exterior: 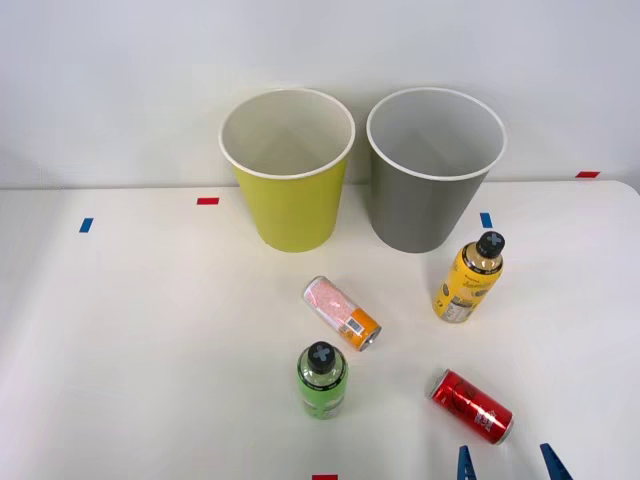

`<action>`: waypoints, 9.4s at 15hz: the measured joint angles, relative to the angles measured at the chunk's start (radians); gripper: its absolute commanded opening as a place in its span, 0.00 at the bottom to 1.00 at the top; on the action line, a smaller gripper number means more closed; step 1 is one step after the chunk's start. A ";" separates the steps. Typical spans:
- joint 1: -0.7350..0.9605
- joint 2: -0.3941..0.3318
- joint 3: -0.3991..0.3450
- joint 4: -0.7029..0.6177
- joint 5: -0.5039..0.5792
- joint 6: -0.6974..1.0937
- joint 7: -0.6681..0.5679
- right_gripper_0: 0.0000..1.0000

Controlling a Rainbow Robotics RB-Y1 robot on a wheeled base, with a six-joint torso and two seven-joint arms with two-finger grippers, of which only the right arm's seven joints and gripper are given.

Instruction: Put cans in the gray bin, plastic bottles in the light green bin

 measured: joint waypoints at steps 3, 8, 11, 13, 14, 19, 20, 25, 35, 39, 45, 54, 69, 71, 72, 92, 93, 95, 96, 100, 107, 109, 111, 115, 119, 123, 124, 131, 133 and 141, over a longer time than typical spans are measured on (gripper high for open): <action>0.000 0.000 0.000 0.000 0.000 0.000 0.000 1.00; 0.000 0.000 0.000 0.000 0.000 0.000 0.000 1.00; 0.000 0.000 0.000 0.000 0.000 0.000 0.000 1.00; 0.000 0.000 0.000 0.000 0.000 0.000 0.000 1.00; 0.000 0.000 0.000 0.000 0.000 0.000 0.000 1.00; 0.000 0.000 0.000 0.000 0.000 0.000 0.000 1.00; 0.000 0.000 0.000 0.000 0.000 0.000 0.000 1.00; 0.000 0.000 0.000 0.000 0.000 0.000 0.000 1.00; 0.000 0.000 0.000 0.000 0.000 0.000 0.000 1.00; 0.000 0.000 0.000 0.000 0.000 0.000 0.000 1.00; 0.000 0.000 0.000 0.000 0.000 0.000 0.000 1.00; 0.000 0.000 0.000 0.000 0.000 0.000 0.000 1.00; 0.000 0.000 0.000 0.000 0.000 0.000 0.000 1.00; 0.000 0.000 0.000 0.000 0.000 0.000 0.000 1.00; 0.000 0.000 0.000 0.000 0.000 0.000 0.000 1.00; 0.000 0.000 0.000 0.000 0.000 0.000 0.000 1.00; 0.000 0.000 0.000 0.000 0.000 0.000 0.000 1.00; -0.004 -0.002 -0.001 0.005 0.000 0.003 0.000 1.00; -0.014 -0.005 -0.002 0.020 0.000 0.012 0.001 1.00; -0.058 -0.072 0.000 0.037 0.004 0.013 0.025 1.00; -0.011 -0.339 -0.045 -0.306 0.117 0.289 0.069 1.00; 0.005 -0.395 -0.045 -0.398 0.129 0.418 0.075 1.00; 0.001 -0.448 -0.040 -0.464 0.138 0.541 0.082 1.00; -0.032 -0.565 -0.024 -0.593 0.149 0.822 0.088 1.00; -0.076 -0.668 0.009 -0.737 0.144 1.121 0.082 1.00; -0.165 -0.754 0.068 -0.827 0.113 1.409 0.064 1.00; -0.198 -0.770 0.086 -0.843 0.106 1.479 0.061 1.00; -0.461 -0.858 0.266 -0.893 0.038 1.848 0.046 1.00; -0.529 -0.879 0.290 -0.896 -0.041 1.908 0.045 1.00; -0.786 -0.861 0.305 -0.901 -0.354 2.289 0.050 1.00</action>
